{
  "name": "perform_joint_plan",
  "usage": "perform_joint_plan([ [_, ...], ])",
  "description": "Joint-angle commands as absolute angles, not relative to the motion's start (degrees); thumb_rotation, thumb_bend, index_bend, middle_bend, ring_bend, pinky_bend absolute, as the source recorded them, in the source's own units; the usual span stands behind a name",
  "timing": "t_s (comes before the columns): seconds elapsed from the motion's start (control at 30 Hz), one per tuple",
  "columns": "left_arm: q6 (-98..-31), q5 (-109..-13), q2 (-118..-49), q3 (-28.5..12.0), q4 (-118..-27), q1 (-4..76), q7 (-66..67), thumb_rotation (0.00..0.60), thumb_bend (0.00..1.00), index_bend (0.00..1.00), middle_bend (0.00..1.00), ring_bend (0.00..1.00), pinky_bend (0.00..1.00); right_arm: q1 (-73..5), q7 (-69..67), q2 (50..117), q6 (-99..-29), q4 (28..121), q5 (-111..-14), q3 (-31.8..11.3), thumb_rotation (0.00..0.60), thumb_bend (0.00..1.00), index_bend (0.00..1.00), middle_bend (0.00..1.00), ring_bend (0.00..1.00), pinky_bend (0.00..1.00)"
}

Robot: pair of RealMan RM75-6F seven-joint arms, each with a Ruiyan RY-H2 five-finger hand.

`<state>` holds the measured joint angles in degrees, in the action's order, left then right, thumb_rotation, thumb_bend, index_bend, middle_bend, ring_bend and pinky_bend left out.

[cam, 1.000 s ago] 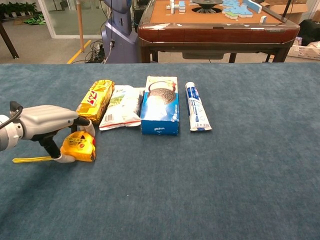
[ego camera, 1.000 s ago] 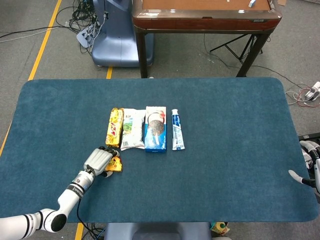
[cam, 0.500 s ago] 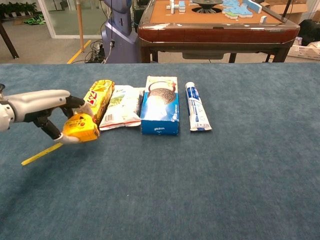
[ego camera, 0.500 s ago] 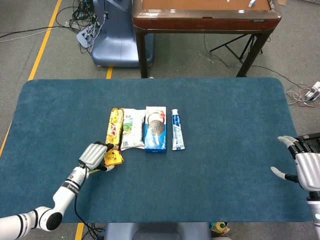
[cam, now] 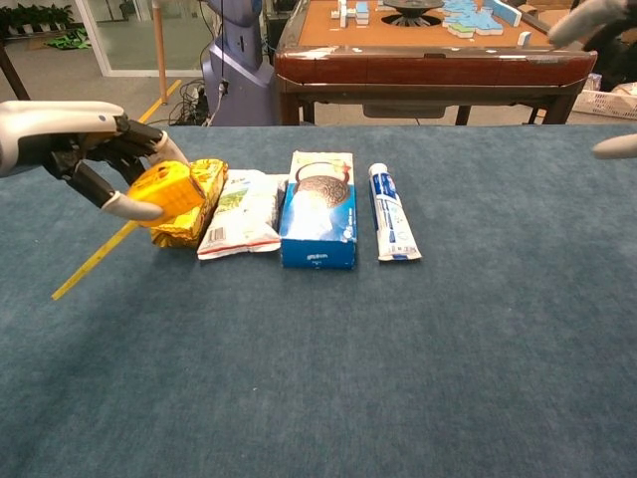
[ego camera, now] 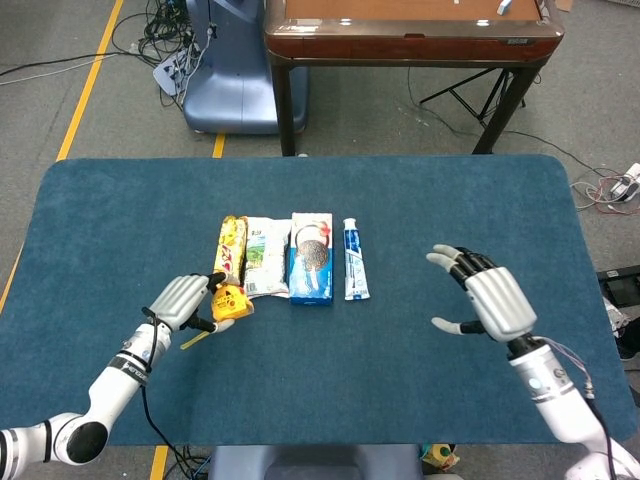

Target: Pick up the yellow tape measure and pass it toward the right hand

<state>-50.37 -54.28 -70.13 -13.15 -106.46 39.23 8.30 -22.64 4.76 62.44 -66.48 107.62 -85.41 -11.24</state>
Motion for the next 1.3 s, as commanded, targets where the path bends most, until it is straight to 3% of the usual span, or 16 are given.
perform_joint_plan([
  [0.03,-51.58,-51.93,-69.22,-14.41,-108.66,40.38,9.34,0.6,0.25,0.45,0.46,0.37,0.24,-26.61,7.75,67.04,-63.64,108.45,-83.46,-13.36,0.6,0.08,0.19,0.17,0.16,0.24],
  [0.6,-54.75,-40.73,-69.23,-16.16,-113.45,46.18,13.73,0.6,0.25,0.45,0.46,0.37,0.24,-39.22,22.03,86.24,-62.05,105.23,-69.86,-19.07,0.6,0.08,0.19,0.19,0.16,0.24],
  [1.3,-58.56,-37.05,-71.12,-15.09,-115.13,49.46,17.08,0.6,0.25,0.44,0.46,0.38,0.24,-47.34,24.93,95.02,-61.7,97.91,-65.39,-20.33,0.6,0.08,0.19,0.22,0.17,0.24],
])
